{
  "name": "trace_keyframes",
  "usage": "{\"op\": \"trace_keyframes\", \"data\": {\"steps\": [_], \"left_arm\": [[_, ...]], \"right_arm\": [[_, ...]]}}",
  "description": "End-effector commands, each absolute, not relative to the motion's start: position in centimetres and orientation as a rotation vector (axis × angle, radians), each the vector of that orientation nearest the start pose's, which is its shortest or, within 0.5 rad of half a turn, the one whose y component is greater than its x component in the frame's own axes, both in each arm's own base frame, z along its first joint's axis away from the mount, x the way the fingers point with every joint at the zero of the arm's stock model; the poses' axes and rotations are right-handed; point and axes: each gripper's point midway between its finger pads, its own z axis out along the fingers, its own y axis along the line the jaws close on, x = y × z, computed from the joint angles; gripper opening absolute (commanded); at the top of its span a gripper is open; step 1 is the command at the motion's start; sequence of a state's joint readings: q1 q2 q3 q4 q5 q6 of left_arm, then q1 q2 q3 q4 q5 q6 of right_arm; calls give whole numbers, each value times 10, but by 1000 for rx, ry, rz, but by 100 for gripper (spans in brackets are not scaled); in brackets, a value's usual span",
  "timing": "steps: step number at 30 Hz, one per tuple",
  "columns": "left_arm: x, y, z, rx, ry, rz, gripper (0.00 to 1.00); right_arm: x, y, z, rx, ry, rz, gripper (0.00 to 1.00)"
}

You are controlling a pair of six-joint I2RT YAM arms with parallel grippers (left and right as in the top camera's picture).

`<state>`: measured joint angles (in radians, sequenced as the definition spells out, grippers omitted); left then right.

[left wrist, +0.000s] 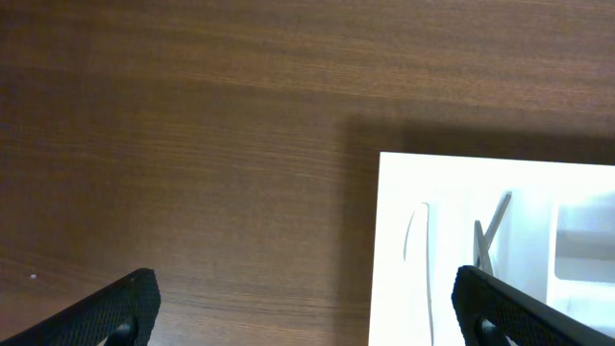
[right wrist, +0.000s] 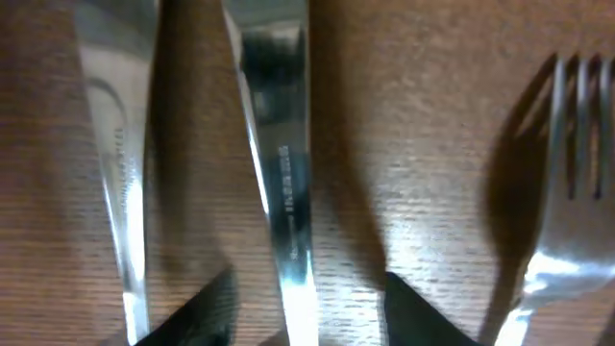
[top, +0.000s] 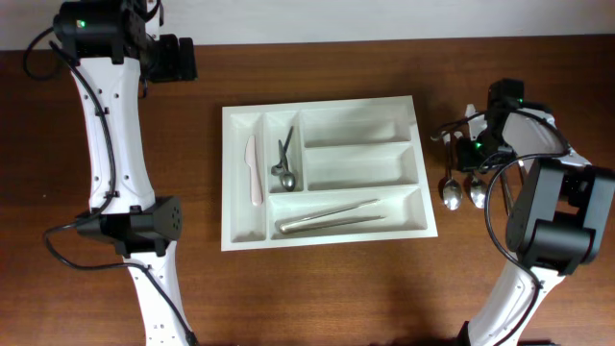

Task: Pack container
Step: 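Lower the right gripper onto the left spoon and grasp it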

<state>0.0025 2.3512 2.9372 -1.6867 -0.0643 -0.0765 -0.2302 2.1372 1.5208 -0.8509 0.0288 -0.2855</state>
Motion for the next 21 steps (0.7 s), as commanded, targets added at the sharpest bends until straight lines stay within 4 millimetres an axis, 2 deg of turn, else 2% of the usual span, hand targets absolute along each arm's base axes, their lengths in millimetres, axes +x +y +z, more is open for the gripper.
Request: {"op": "trace_keyframes", "data": {"steps": [1, 8, 11, 16, 17, 21], "left_arm": [[487, 13, 274, -140, 2647, 63, 99], [487, 13, 274, -140, 2647, 63, 99], [487, 13, 274, -140, 2647, 63, 99], [487, 13, 274, -140, 2647, 63, 99], [487, 13, 274, -140, 2647, 63, 99], [487, 13, 274, -140, 2647, 63, 99]], "right_arm": [[386, -101, -25, -66, 3136, -74, 28], [387, -105, -24, -24, 3135, -106, 4], [396, -108, -17, -11, 3112, -120, 4], [424, -123, 26, 38, 3029, -220, 4], [437, -126, 50, 41, 2987, -230, 4], [458, -123, 98, 25, 2917, -230, 4]]}}
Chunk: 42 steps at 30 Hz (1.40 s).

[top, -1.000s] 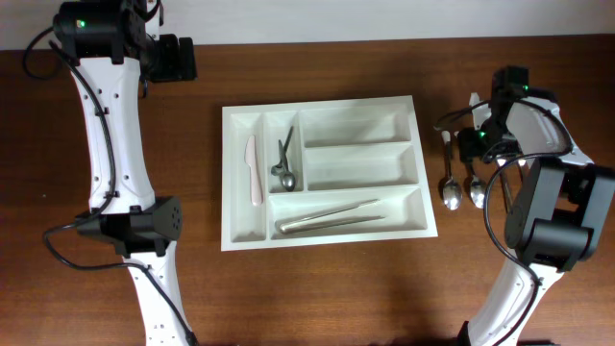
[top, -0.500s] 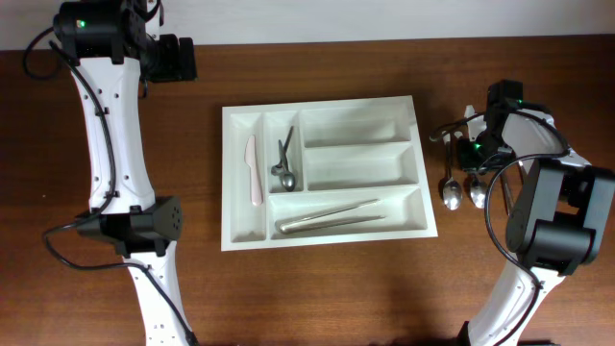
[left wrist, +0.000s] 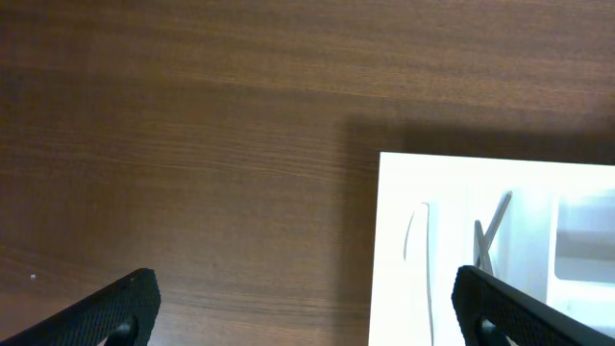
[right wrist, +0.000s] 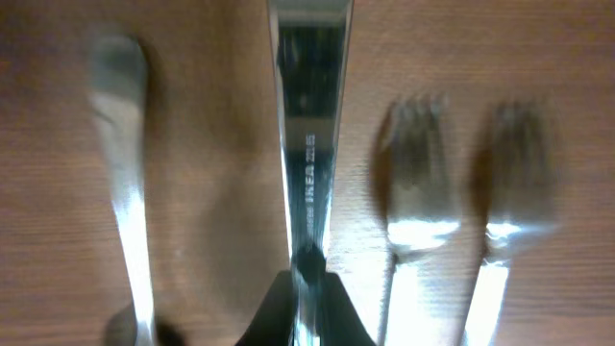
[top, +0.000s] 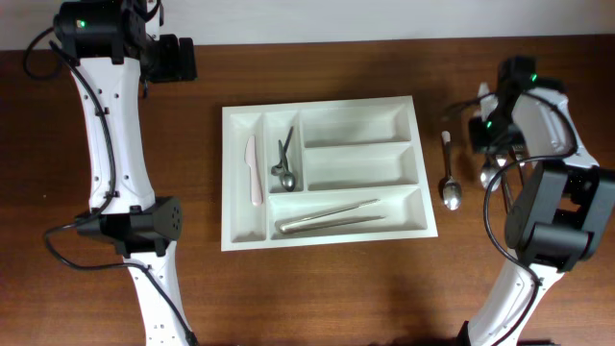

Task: Pack container
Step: 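Lower the right gripper onto the left spoon and grasp it, then carry the spoon with the right gripper into the tray's middle compartment and release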

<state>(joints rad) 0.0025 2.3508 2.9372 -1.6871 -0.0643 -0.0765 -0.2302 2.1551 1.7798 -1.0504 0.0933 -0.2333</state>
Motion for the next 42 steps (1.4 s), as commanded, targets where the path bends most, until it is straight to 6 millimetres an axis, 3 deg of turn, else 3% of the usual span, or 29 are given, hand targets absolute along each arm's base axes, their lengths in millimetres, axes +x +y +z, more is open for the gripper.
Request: {"op": "trace_keyframes", "data": {"steps": [1, 3, 6, 9, 15, 20, 24, 29, 35, 42], "left_arm": [[487, 13, 274, -140, 2647, 63, 99], [487, 13, 274, -140, 2647, 63, 99], [487, 13, 274, -140, 2647, 63, 99], [487, 13, 274, -140, 2647, 63, 99], [487, 13, 274, -140, 2647, 63, 99], [487, 13, 274, -140, 2647, 63, 99], [487, 13, 274, -140, 2647, 63, 99], [487, 13, 274, -140, 2647, 63, 99], [487, 13, 274, -140, 2647, 63, 99], [487, 13, 274, -140, 2647, 63, 99]], "right_arm": [[468, -118, 120, 5, 2877, -216, 4], [484, -93, 157, -106, 2802, -133, 4], [494, -56, 187, -331, 2720, -34, 4], [494, 7, 216, -710, 2578, 106, 4], [462, 85, 211, -1240, 2422, 264, 4], [429, 121, 197, -1586, 2318, 319, 4], [416, 139, 186, -1657, 2325, 361, 4], [391, 150, 150, -1788, 2352, 447, 4], [385, 151, 107, -1812, 2383, 482, 4], [390, 152, 90, -1805, 2366, 466, 4]]}}
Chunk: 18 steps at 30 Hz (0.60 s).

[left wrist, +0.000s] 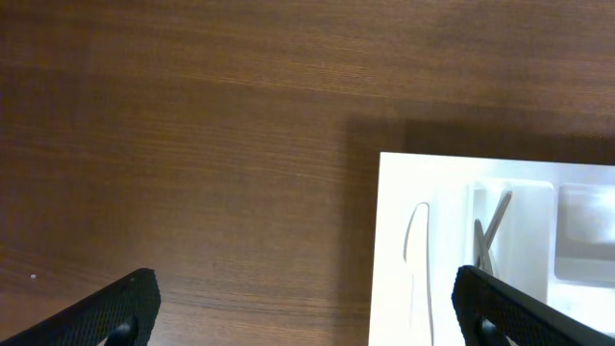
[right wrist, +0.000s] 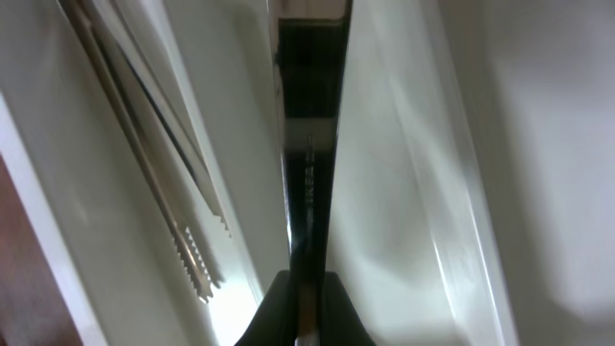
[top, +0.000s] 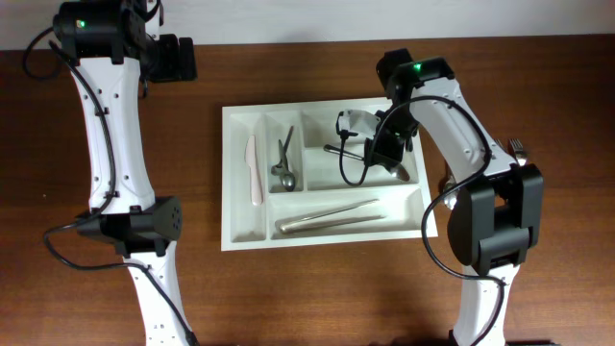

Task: Pack container
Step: 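Carry the spoon with the right gripper into the tray's middle compartment and release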

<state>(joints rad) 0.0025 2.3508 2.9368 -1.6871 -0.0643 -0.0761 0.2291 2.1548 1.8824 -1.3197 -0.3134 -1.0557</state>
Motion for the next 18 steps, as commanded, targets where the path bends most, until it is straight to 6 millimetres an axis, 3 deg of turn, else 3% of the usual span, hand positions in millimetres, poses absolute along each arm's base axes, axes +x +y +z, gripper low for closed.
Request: {"op": "trace_keyframes", "data": {"steps": [1, 8, 9, 12, 16, 18], "left_arm": [[487, 13, 274, -140, 2647, 63, 99], [487, 13, 274, -140, 2647, 63, 99], [487, 13, 274, -140, 2647, 63, 99], [487, 13, 274, -140, 2647, 63, 99], [487, 13, 274, -140, 2647, 63, 99], [487, 13, 274, -140, 2647, 63, 99]], "right_arm": [[391, 152, 90, -1804, 2360, 462, 4], [396, 154, 90, -1797, 2342, 446, 4], [397, 154, 90, -1795, 2341, 444, 11], [397, 154, 90, -1791, 2345, 445, 49], [397, 154, 90, -1783, 2352, 447, 59], [396, 153, 90, -1784, 2355, 447, 59]]}}
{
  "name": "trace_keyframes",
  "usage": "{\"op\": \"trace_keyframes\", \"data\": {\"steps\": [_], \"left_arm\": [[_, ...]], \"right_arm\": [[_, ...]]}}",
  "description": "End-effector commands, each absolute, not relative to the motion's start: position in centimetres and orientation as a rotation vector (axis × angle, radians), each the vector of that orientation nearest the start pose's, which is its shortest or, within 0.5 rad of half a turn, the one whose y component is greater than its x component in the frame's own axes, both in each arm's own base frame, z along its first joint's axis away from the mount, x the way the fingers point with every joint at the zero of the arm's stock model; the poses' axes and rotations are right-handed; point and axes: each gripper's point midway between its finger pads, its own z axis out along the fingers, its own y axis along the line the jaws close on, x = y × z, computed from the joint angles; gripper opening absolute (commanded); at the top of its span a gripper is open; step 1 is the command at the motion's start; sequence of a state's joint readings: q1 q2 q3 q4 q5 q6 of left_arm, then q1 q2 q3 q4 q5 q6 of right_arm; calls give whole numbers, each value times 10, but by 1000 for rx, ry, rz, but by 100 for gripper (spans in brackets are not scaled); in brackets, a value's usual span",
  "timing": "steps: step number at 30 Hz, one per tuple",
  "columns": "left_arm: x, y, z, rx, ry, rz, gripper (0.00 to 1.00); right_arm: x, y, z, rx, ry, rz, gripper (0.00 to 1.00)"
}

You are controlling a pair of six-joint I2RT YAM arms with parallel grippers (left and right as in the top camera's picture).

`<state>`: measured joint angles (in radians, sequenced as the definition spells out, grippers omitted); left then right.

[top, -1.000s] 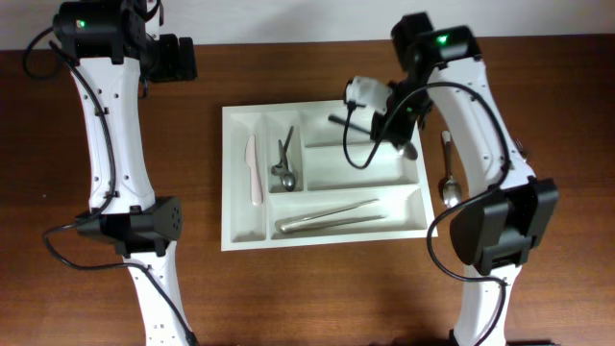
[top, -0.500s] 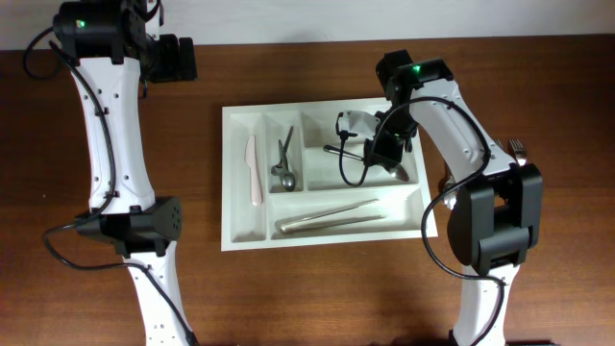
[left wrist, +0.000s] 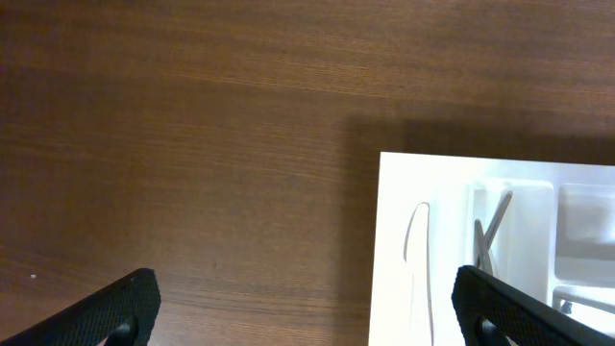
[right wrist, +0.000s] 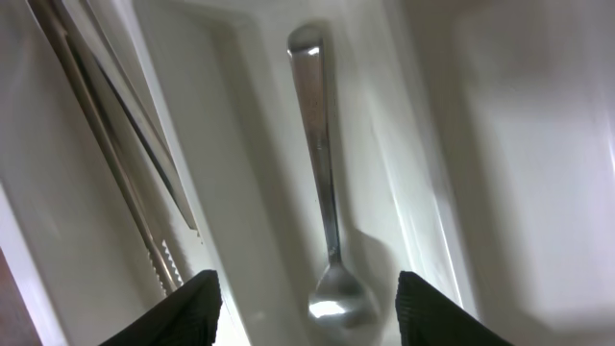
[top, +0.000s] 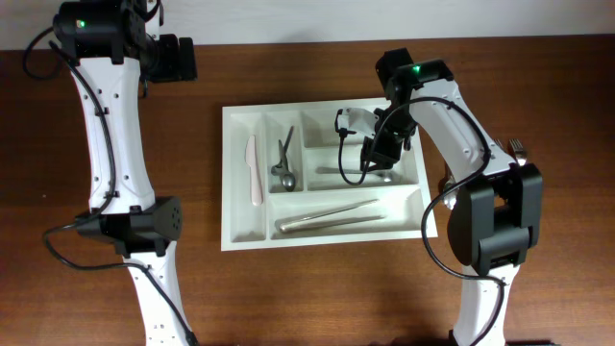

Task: Pack container
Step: 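Carry the spoon with the right gripper into the tray's middle compartment and release, then return the right gripper to the second spoon and grasp it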

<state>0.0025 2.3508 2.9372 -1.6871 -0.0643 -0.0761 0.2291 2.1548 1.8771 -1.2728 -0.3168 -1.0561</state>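
The white cutlery tray [top: 229, 183] sits mid-table. A steel spoon [right wrist: 322, 221] lies loose in its middle right compartment, its handle showing in the overhead view as well [top: 338, 171]. My right gripper [right wrist: 306, 312] hangs open just above the spoon's bowl, one finger on either side, touching nothing; from overhead the right gripper [top: 377, 157] is over that compartment. My left gripper [left wrist: 307, 308] is open over bare wood by the tray's far left corner, the left gripper [top: 179, 58] far from the cutlery.
The tray also holds a white knife [top: 254, 170] in the left slot, small cutlery [top: 284, 161] in the slot beside it, and serrated knives [right wrist: 115, 163] in the front compartment. A fork [top: 516, 146] shows on the table right of the tray, partly behind my right arm.
My right gripper was shut on the spoon's handle over the tray's middle compartment. Now it is open and the spoon lies on the compartment floor. The left arm is unchanged.
My right gripper stood open around a spoon handle among cutlery on the table at the right. Then it was shut on that handle. Later it held the spoon over the tray. Now the spoon rests in the middle right compartment, let go.
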Motion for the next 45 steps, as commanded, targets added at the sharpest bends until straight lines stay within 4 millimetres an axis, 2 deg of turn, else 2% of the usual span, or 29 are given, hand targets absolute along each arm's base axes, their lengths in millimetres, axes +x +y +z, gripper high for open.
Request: {"op": "trace_keyframes", "data": {"steps": [1, 3, 5, 7, 8, 11, 13, 14, 16, 22, 25, 29, 33, 38, 45], "left_arm": [[487, 13, 274, -140, 2647, 63, 99], [487, 13, 274, -140, 2647, 63, 99], [487, 13, 274, -140, 2647, 63, 99], [487, 13, 274, -140, 2647, 63, 99], [487, 13, 274, -140, 2647, 63, 99], [487, 13, 274, -140, 2647, 63, 99], [487, 13, 274, -140, 2647, 63, 99], [487, 13, 274, -140, 2647, 63, 99], [487, 13, 274, -140, 2647, 63, 99], [487, 13, 274, -140, 2647, 63, 99], [487, 13, 274, -140, 2647, 63, 99], [487, 13, 274, -140, 2647, 63, 99], [487, 13, 274, -141, 2647, 63, 99], [487, 13, 274, -140, 2647, 63, 99], [487, 13, 274, -140, 2647, 63, 99]], "right_arm": [[397, 153, 90, -1781, 2358, 445, 59], [403, 144, 93, -1686, 2436, 403, 61], [419, 125, 104, -1431, 2586, 337, 63], [434, 106, 117, -1111, 2720, 312, 63], [438, 90, 127, -917, 2793, 321, 63], [427, 47, 138, -628, 2934, 348, 58], [420, 24, 138, -545, 2980, 359, 57], [418, 7, 137, -447, 3006, 363, 56], [416, -12, 136, -350, 3021, 364, 57], [411, -54, 134, -215, 3046, 315, 60], [415, -65, 132, -107, 3039, 281, 55], [417, -67, 120, -75, 3052, 239, 52], [412, -67, 90, -93, 3093, 178, 43], [403, -61, 55, -102, 3118, 191, 43], [381, -51, 5, -119, 3159, 208, 43]]}}
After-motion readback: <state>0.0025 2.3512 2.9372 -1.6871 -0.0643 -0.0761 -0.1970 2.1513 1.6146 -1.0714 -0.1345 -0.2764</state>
